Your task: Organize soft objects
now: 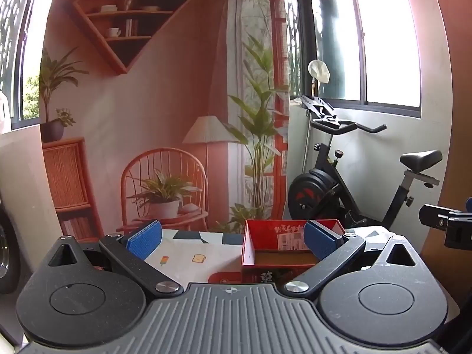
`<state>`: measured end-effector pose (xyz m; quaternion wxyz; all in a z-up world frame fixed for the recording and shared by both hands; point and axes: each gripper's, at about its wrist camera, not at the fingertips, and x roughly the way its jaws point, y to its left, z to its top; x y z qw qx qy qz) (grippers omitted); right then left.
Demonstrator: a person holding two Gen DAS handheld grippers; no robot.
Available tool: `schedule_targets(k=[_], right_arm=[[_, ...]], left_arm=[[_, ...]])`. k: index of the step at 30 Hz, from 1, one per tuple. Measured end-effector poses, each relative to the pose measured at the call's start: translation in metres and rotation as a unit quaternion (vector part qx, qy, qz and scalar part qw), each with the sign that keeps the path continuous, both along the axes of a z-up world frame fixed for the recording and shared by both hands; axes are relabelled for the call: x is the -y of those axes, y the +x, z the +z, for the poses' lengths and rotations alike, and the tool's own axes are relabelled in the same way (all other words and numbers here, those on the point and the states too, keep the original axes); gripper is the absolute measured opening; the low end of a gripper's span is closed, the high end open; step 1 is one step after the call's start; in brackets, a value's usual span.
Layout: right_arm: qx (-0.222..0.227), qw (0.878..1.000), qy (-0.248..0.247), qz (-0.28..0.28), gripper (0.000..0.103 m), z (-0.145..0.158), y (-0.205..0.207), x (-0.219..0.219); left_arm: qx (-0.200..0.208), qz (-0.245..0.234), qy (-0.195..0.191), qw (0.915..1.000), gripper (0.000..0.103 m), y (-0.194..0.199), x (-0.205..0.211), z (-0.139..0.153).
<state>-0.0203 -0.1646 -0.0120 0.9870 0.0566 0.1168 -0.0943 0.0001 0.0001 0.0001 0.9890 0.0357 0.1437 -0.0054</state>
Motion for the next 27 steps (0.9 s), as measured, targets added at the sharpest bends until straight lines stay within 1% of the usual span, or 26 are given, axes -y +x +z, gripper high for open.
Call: schedule_targets(k=[2,6,8,9,13,19,27], right_arm=[[-0.004,1.0,0.002,0.001,0.103,0.0,0.0,0.001],[-0.002,1.0,0.001,0.001,0.103,0.0,0.0,0.002],[0.0,1.0,0.0,0.001,0.103,-0.001,-0.001,0.003],[0.0,1.0,0.0,0.001,0.103,0.0,-0.001,0.002],[-0.001,1.0,0.0,0.001,0.103,0.001,-0.001,0.002],[-0.002,1.0,0.001,0.001,0.103,0.001,0.0,0.002],[-0.001,1.0,0.001,0.001,0.103,0.002,0.0,0.001]], left_arm=[[-0.003,-0.001,0.001,1.0,0.103,0.0,0.0,0.0],[0.009,0.002,0.0,1.0,0.103,-0.006,0.001,0.001],[0.006,0.004,0.002,1.0,0.103,-0.002,0.002,-0.01],[-0.001,0.003,0.0,1.0,0.103,0.0,0.001,-0.005],[-0.002,0.003,-0.003,1.0,0.103,0.0,0.001,-0.007],[-0.006,0.006,0.0,1.0,0.103,0.0,0.0,-0.002],[-0.008,0.005,-0.003,1.0,0.103,0.0,0.0,-0.001]])
